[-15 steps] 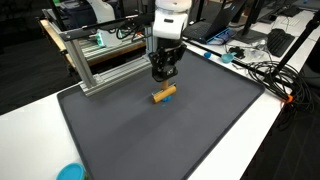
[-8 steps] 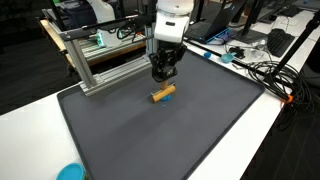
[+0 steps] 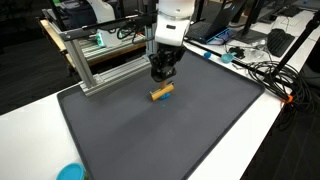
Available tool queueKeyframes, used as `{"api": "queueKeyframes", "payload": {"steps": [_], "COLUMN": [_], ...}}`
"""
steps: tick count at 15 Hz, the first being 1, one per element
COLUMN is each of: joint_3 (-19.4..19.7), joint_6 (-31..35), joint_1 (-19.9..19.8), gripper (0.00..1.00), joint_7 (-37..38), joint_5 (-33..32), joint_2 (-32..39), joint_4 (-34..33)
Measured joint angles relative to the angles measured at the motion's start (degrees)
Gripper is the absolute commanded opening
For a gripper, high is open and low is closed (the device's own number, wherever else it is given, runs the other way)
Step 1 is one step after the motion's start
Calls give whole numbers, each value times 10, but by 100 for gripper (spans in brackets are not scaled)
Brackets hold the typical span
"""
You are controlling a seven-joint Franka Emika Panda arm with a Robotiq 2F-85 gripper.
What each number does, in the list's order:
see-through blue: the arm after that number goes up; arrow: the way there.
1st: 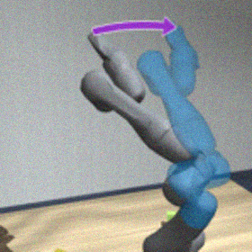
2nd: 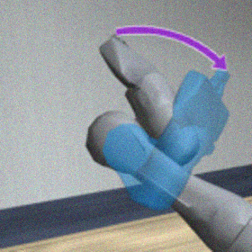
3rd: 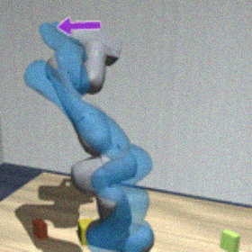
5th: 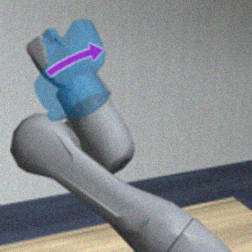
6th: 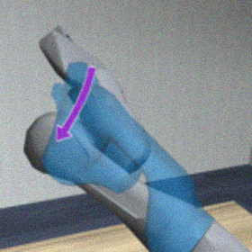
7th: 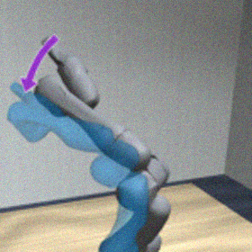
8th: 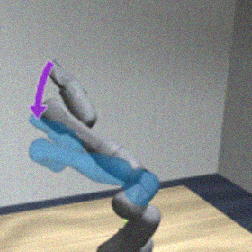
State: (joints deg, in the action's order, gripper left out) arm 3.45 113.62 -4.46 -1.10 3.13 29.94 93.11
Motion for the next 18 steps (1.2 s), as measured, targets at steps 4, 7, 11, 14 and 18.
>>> {"api": "queueKeyframes", "payload": {"steps": [4, 7, 11, 14, 18], "joint_3": [0, 0, -1, -1, -3], "joint_6": [3, 7, 12, 19, 28], "joint_1": [0, 2, 7, 9, 12], "gripper": [22, 22, 22, 22, 22], "joint_7": [0, 0, 0, 0, 0], "joint_5": [0, -4, -12, -17, -24], "joint_2": [2, 2, 2, 2, 2], "joint_4": [0, 0, 0, 0, 0]}}
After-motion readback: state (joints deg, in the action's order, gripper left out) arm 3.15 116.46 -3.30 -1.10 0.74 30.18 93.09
